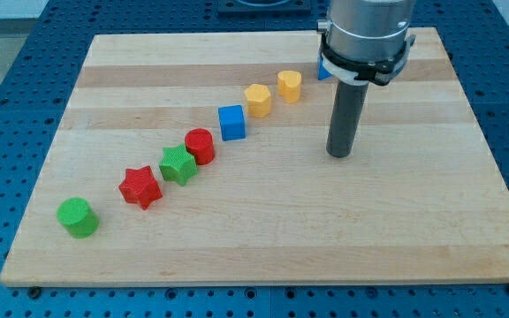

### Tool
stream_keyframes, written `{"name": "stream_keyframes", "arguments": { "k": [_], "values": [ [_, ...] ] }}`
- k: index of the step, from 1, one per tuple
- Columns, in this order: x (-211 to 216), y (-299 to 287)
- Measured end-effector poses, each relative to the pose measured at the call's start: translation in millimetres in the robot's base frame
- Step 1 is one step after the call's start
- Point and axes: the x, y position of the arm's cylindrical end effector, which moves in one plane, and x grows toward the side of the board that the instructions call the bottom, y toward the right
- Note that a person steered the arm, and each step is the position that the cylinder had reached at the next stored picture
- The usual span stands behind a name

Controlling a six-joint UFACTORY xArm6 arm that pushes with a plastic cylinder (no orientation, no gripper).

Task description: Point your arm right to the green star

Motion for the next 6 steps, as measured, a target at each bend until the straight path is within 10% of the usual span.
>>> {"name": "stream_keyframes", "arguments": {
  "k": [6],
  "values": [
    [0.3, 0.0]
  ]
}}
